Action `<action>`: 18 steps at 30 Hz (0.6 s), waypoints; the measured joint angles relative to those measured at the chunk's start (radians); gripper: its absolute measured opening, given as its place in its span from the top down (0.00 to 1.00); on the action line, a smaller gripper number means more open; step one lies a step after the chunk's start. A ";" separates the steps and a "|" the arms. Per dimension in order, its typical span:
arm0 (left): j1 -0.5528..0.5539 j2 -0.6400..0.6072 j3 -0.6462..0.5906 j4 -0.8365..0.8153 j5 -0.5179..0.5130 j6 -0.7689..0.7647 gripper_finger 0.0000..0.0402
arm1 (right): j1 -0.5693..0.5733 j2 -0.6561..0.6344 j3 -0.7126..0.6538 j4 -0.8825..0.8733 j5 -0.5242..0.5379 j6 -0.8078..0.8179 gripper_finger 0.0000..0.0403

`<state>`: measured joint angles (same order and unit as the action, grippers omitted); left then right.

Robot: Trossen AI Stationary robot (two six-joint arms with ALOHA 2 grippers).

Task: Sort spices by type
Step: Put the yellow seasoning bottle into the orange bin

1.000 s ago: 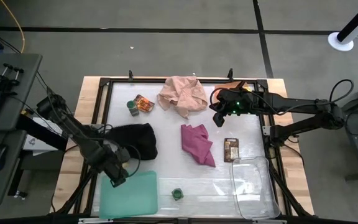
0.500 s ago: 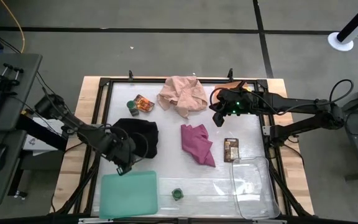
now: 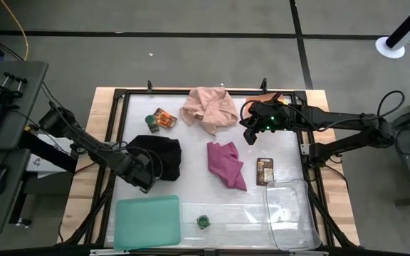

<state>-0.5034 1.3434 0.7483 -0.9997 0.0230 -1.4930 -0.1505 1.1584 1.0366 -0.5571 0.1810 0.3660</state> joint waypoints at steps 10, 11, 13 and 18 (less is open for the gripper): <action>0.219 0.111 0.001 0.549 -0.219 0.184 1.00 | 0.000 0.000 0.000 0.003 0.006 0.000 1.00; 0.255 0.131 0.001 0.634 -0.222 0.234 1.00 | 0.000 0.000 0.000 0.005 0.006 0.000 1.00; 0.323 0.176 0.024 0.755 -0.190 0.337 1.00 | 0.000 0.000 0.000 0.008 0.006 0.002 1.00; 0.412 0.166 0.168 0.698 -0.044 0.591 1.00 | 0.000 0.000 0.000 0.035 -0.012 0.019 1.00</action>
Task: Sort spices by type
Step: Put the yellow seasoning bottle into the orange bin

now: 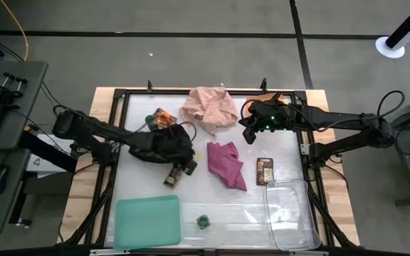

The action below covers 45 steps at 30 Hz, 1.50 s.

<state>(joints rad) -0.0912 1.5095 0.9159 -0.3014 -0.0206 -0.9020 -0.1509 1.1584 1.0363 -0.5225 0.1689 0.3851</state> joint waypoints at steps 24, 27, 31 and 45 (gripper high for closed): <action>-0.106 -0.350 -0.334 -0.154 0.045 -0.076 1.00 | 0.186 0.370 0.000 0.353 -0.173 0.534 0.44; -0.083 -0.235 -0.334 -0.051 0.099 -0.001 1.00 | 0.186 0.373 0.000 0.355 -0.173 0.594 0.45; -0.065 -0.080 -0.313 -0.015 0.158 0.083 1.00 | 0.186 0.368 0.000 0.359 -0.167 0.656 0.49; -0.045 0.173 -0.052 0.151 0.175 0.264 1.00 | 0.183 0.367 0.000 0.377 -0.161 0.615 0.58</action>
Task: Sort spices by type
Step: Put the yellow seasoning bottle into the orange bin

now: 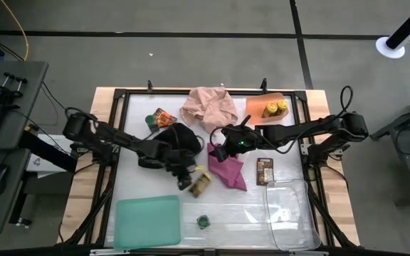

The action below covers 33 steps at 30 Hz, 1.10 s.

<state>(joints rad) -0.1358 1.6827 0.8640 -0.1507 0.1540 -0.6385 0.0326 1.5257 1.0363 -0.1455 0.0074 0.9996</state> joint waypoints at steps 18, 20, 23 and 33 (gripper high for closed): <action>0.312 -0.367 0.033 -0.354 -0.195 0.288 1.00 | 0.186 -0.148 0.001 -0.125 -0.122 -0.135 0.58; 0.328 -0.434 -0.010 -0.355 -0.196 0.243 1.00 | 0.244 -0.137 0.001 -0.130 -0.167 -0.120 0.58; 0.328 -0.522 -0.062 -0.353 -0.204 0.178 1.00 | 0.334 -0.122 0.001 -0.139 -0.237 -0.084 0.59; 0.311 -0.612 -0.152 -0.353 -0.253 0.059 1.00 | 0.541 0.041 0.001 -0.184 -0.183 -0.028 0.97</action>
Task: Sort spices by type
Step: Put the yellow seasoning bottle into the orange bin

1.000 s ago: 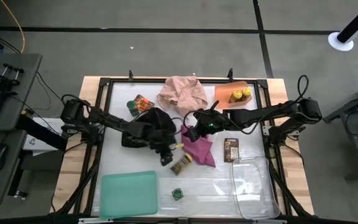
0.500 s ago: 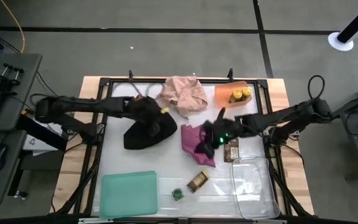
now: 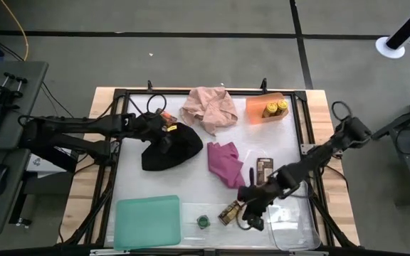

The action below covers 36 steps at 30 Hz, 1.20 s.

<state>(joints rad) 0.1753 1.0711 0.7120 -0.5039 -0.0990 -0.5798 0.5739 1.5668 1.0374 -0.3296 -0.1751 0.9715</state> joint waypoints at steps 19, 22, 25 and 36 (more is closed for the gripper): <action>0.000 0.004 0.001 0.031 0.000 0.087 1.00 | -0.120 0.232 0.061 -0.203 0.185 -0.014 1.00; 0.000 0.004 0.001 0.030 0.000 0.112 1.00 | -0.181 0.216 0.061 -0.237 0.236 -0.101 1.00; 0.000 0.004 0.001 0.030 0.000 0.129 1.00 | -0.252 0.191 0.061 -0.297 0.273 -0.211 1.00; 0.000 0.004 0.001 0.012 0.001 0.139 1.00 | -0.339 -0.094 0.061 -0.346 0.245 -0.008 1.00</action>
<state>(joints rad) 0.1753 1.0748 0.7132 -0.4917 -0.0978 -0.4413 0.2345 1.4725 1.0985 -0.6754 0.0702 0.9633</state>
